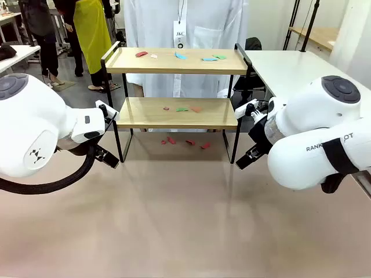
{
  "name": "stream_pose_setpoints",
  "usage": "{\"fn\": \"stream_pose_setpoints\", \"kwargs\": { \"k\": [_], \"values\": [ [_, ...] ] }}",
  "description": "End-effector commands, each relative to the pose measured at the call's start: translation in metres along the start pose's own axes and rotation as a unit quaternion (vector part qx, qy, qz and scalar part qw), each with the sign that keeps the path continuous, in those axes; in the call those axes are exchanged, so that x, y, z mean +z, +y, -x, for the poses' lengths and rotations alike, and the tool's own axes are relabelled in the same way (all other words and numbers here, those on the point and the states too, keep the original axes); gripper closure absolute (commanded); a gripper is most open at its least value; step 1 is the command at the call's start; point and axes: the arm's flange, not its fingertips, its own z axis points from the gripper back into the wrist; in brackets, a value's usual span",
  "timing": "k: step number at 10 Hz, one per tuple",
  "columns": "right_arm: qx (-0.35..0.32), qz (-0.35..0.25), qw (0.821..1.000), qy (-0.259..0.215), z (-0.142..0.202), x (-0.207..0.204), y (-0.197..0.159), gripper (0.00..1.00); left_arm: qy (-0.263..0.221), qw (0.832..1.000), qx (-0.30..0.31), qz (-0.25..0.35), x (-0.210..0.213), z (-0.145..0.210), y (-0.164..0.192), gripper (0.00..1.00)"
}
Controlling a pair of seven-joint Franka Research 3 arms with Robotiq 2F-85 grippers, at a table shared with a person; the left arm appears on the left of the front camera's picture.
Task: Clean the shelf.
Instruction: Pick up the Duster handed by the human.
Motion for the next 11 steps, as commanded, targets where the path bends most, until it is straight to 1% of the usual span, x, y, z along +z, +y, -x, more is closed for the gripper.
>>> {"fn": "stream_pose_setpoints", "kwargs": {
  "k": [1, 10, 11],
  "values": [
    [0.0, 0.0, 1.0, 0.0, 0.0, 0.0, 0.0, 0.0, 0.0, 1.0, 0.0, 0.0, 0.0, 0.0, 0.0, 0.0],
    [0.0, 0.0, 1.0, 0.0, 0.0, 0.0, 0.0, 0.0, 0.0, 1.0, 0.0, 0.0, 0.0, 0.0, 0.0, 0.0],
    [-0.003, 0.006, 1.0, -0.017, -0.023, 0.02, -0.01, 0.0, -0.013, 0.999, 0.004, 0.03, 0.023, -0.013, 0.009, 0.0]
  ]
}}
